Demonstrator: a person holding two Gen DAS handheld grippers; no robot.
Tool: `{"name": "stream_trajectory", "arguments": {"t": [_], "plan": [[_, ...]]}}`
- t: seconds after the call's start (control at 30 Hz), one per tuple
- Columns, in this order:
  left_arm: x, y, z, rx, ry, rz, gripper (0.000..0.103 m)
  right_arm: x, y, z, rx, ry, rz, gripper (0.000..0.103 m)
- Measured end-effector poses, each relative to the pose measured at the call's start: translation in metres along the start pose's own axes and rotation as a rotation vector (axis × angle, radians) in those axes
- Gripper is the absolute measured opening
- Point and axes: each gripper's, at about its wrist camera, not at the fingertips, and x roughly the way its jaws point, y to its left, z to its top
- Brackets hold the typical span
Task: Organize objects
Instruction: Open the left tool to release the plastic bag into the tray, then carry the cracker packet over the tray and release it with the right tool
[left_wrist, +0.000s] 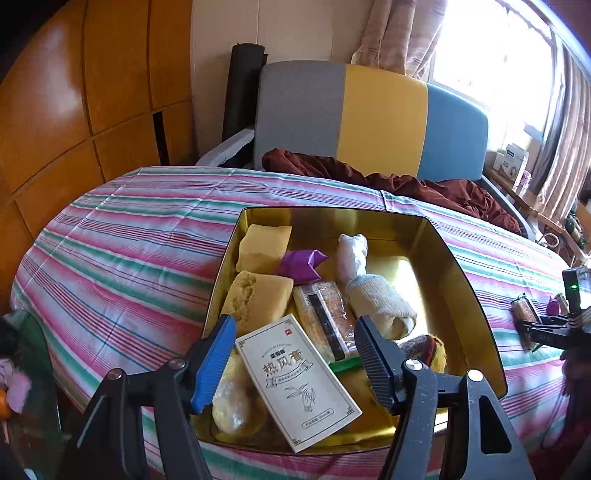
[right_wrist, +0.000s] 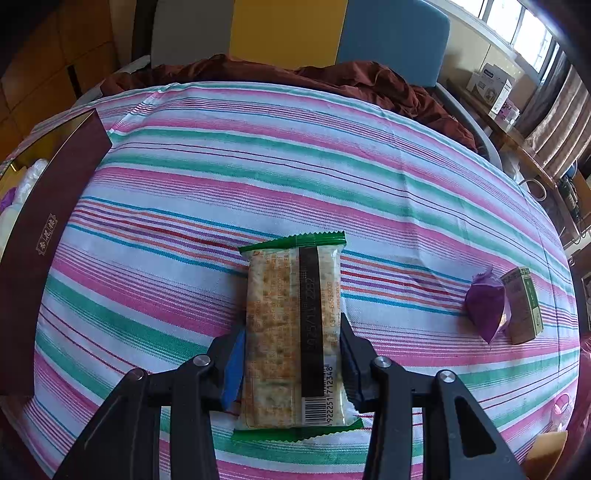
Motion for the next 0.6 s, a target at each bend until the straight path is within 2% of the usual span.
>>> {"name": "stream_trajectory", "arguments": {"t": [0.3, 0.53, 0.6], "plan": [[-0.01, 0.017, -0.007, -0.029, -0.017, 0.009, 0.072, -0.001, 0.002, -0.001, 0.009, -0.003, -0.018, 0.043], [-0.013, 0.034, -0.011, -0.059, -0.019, 0.014, 0.072, -0.002, 0.001, 0.004, 0.117, 0.05, -0.035, 0.042], [-0.015, 0.041, -0.013, -0.067, -0.023, 0.015, 0.072, -0.005, -0.001, 0.007, 0.167, 0.075, -0.004, 0.042]]}}
